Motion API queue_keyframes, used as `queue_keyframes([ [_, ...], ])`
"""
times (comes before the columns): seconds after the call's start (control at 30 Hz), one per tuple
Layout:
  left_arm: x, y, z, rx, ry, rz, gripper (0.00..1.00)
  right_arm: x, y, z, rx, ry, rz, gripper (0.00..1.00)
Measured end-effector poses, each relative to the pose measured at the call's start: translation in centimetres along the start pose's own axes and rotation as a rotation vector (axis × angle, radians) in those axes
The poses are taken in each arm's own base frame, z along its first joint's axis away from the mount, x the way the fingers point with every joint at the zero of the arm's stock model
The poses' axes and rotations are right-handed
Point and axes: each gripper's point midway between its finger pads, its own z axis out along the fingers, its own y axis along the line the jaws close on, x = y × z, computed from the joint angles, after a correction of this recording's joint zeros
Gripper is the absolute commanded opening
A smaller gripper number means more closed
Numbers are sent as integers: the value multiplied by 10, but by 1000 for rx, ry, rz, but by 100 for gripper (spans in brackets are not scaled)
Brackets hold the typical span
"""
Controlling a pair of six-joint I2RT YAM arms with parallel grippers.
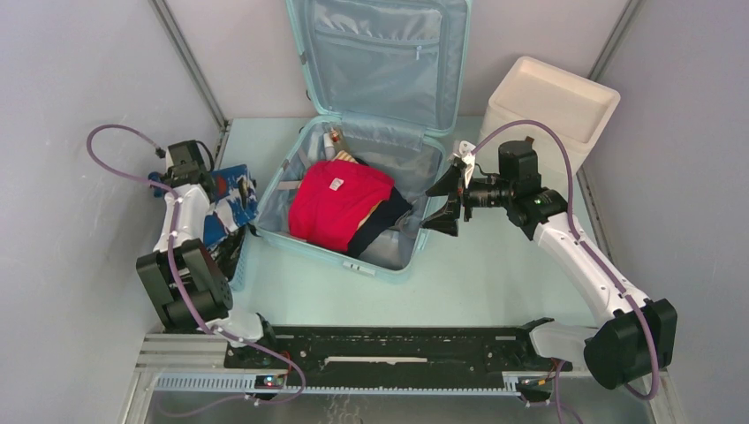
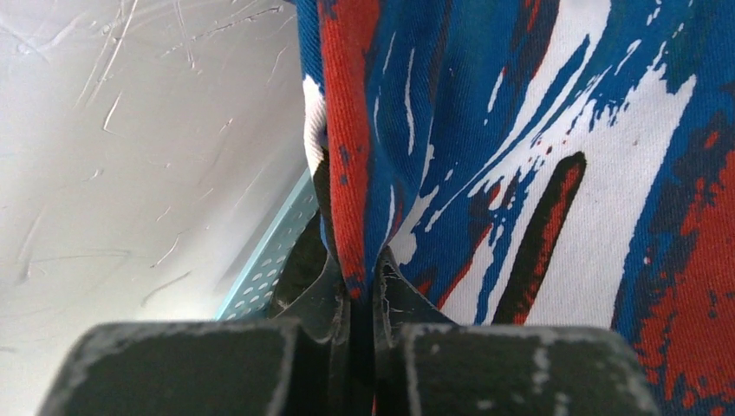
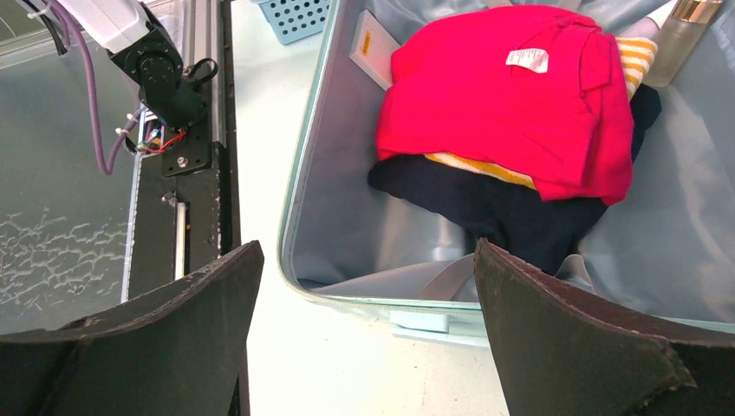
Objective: Open, take out, and arrange the luggage
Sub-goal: Place the clothes in the bin.
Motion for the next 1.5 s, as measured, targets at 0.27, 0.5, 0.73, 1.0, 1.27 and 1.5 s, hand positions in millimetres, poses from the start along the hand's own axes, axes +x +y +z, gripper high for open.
queue_keyframes([
  [0.27, -7, 5, 8, -60, 20, 8, 39, 0, 0, 0, -2, 0, 0, 100],
  [0.5, -24, 26, 5, -175, -15, -77, 85, 0, 1, 1, -6, 0, -1, 100],
  [0.73, -31, 33, -14, -153, -49, -179, 85, 0, 4, 2, -15, 1, -2, 100],
  [1.0, -63, 6, -108, 332, -277, -295, 84, 1, 4, 2, -16, 3, 1, 100],
  [1.27, -12, -35, -148, 652, -255, -307, 100, 1, 4, 2, -17, 3, 0, 100],
  [1.5, 7, -53, -152, 736, -195, -324, 90, 1, 4, 2, -17, 3, 0, 100],
])
